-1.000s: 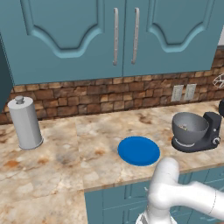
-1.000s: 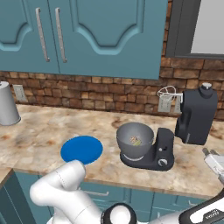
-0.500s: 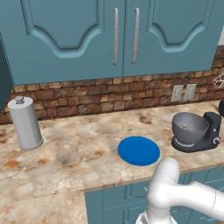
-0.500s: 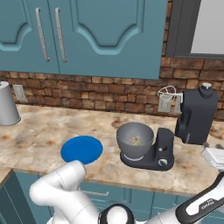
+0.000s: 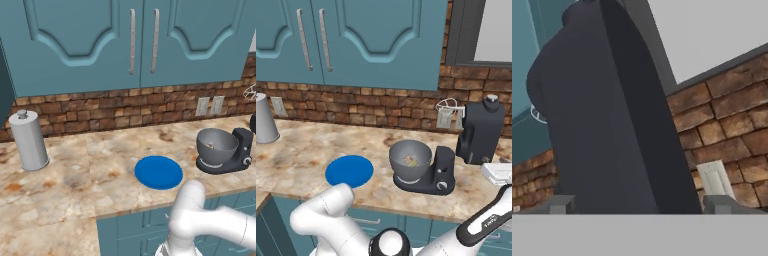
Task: Add butter and sugar cubes to the stand mixer bowl and then turn on the stand mixer to begin making frosting.
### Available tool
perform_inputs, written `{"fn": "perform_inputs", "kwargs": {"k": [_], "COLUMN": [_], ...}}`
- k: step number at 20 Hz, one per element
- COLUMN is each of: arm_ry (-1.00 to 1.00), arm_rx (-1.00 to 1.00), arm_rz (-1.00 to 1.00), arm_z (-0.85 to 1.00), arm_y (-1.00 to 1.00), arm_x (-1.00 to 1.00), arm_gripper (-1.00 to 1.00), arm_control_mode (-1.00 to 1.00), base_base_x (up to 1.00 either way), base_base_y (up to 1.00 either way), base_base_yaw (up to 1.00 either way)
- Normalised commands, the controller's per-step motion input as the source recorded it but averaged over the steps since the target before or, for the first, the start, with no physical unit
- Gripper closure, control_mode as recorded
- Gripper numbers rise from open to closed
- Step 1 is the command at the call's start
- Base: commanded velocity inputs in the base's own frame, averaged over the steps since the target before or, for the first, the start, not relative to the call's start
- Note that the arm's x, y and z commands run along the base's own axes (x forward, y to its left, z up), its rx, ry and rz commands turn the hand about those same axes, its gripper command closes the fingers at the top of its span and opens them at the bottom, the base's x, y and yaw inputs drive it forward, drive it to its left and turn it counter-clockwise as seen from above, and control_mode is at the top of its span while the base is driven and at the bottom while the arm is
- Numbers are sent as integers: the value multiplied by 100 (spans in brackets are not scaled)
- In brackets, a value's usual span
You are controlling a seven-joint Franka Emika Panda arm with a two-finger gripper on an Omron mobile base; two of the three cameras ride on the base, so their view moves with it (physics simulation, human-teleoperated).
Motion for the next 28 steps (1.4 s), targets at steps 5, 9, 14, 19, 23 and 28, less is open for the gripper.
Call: {"fn": "perform_inputs", "kwargs": {"k": [5, 9, 14, 19, 23, 28], "arm_ry": [0, -1, 0, 1, 8, 12], "arm_rx": [-14, -18, -21, -25, -27, -27], "arm_rz": [20, 29, 29, 27, 28, 26], "arm_z": [14, 30, 40, 43, 36, 26], "arm_y": [13, 38, 52, 60, 69, 72], "arm_x": [23, 4, 0, 0, 0, 0], "arm_gripper": [-100, -100, -100, -100, -100, -100], "arm_control_mode": [-100, -100, -100, -100, -100, -100], "base_base_x": [0, 0, 0, 0, 0, 0], "base_base_y": [0, 0, 0, 0, 0, 0], "base_base_yaw": [0, 0, 0, 0, 0, 0]}}
